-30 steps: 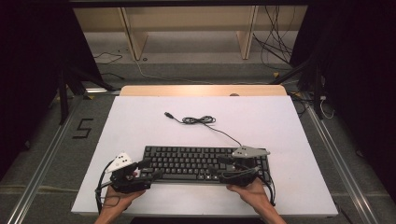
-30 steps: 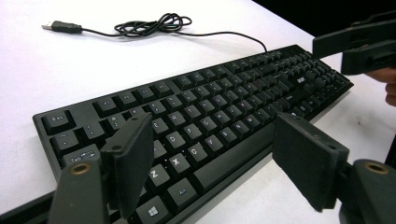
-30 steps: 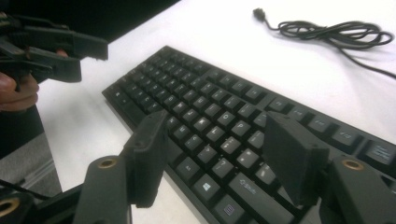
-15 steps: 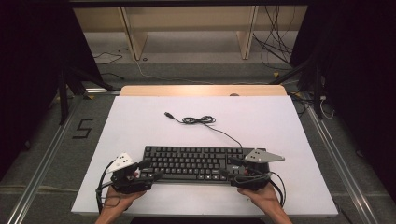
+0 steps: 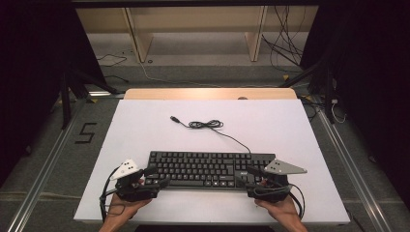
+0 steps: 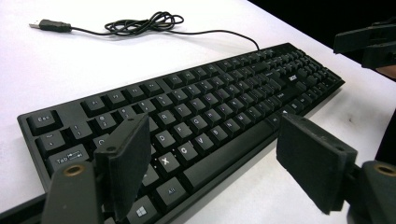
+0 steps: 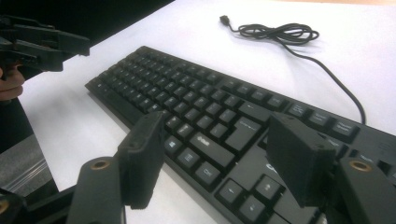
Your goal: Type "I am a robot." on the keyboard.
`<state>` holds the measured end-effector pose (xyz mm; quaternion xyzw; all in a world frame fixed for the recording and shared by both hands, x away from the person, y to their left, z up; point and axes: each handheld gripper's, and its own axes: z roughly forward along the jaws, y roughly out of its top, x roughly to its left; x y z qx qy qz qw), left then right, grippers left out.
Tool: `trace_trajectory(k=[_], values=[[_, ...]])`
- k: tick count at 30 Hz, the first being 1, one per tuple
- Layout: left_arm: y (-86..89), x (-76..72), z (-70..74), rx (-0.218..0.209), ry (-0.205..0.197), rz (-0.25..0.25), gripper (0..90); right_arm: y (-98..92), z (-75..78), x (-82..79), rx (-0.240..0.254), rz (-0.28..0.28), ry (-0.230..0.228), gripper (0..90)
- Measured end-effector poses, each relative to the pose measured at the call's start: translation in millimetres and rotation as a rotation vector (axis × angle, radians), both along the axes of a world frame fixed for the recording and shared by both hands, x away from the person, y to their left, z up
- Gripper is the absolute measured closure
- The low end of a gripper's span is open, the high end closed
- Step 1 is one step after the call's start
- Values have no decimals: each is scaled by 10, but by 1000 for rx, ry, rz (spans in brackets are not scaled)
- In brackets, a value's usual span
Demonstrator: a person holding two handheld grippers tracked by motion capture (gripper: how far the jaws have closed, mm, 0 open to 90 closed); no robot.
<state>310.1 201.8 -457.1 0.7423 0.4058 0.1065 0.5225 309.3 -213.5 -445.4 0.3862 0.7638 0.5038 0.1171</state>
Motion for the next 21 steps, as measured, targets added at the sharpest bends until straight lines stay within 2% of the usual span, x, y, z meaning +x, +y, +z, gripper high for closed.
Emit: trace_trajectory(k=[11, 21], values=[[15, -10, 0, -3, 0, 3, 256, -144, -26, -80, -10, -26, -4, 370], [19, -9, -1, -3, -2, 4, 256, -150, -25, -72, -9, -31, -9, 360]])
